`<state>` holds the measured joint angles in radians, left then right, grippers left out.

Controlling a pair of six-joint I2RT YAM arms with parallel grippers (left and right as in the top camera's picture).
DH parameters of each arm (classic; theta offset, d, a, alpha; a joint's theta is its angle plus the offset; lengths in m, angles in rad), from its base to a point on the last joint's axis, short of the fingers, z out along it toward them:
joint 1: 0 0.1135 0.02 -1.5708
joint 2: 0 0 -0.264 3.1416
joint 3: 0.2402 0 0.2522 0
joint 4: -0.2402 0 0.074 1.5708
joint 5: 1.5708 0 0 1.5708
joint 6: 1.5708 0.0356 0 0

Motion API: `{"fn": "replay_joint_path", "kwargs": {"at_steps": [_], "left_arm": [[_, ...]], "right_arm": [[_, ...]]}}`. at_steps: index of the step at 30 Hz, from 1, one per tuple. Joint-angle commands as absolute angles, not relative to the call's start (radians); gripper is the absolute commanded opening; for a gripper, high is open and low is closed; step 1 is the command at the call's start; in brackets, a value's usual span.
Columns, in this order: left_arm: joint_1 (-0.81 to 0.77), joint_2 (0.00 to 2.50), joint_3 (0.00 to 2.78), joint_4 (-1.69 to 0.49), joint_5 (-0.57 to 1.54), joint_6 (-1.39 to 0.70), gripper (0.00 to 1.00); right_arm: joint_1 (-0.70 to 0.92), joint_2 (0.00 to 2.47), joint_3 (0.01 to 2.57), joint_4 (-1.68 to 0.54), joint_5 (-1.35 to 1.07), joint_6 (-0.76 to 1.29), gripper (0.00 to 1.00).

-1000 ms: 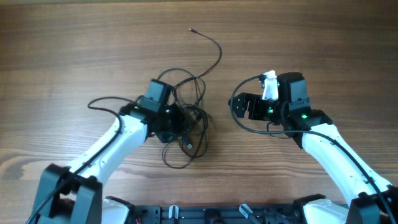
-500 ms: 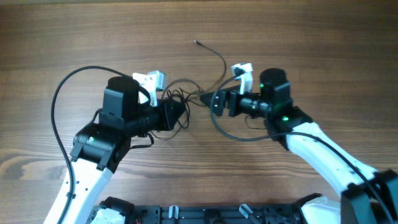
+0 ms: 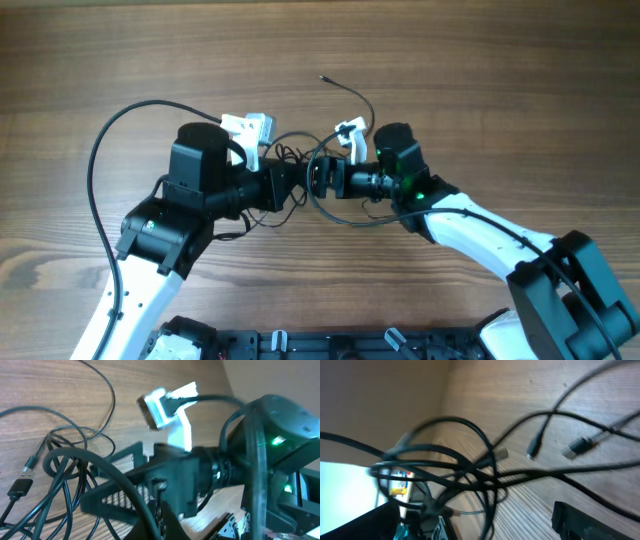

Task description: Untangle cables

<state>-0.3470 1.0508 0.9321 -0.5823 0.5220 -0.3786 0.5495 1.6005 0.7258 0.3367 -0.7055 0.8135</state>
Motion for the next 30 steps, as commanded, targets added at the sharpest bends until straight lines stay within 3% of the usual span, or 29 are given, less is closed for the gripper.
{"fn": "replay_joint_path", "kwargs": {"at_steps": [1,13,21,30], "left_arm": [[-0.352,1.041,0.945,-0.572,0.535,-0.355,0.04],[-0.352,1.042,0.945,-0.568,0.617,-0.355,0.04],[-0.352,1.042,0.945,-0.471,0.661,-0.355,0.04],[-0.315,0.985,0.945,-0.408,0.751,-0.355,0.04]], "right_arm": [[0.55,1.614,0.726,0.324,-0.611,0.818,1.0],[0.556,1.614,0.726,0.332,-0.541,0.913,1.0],[0.654,1.623,0.726,0.333,-0.482,0.921,1.0],[0.653,1.795,0.726,0.478,-0.437,1.058,1.0]]}}
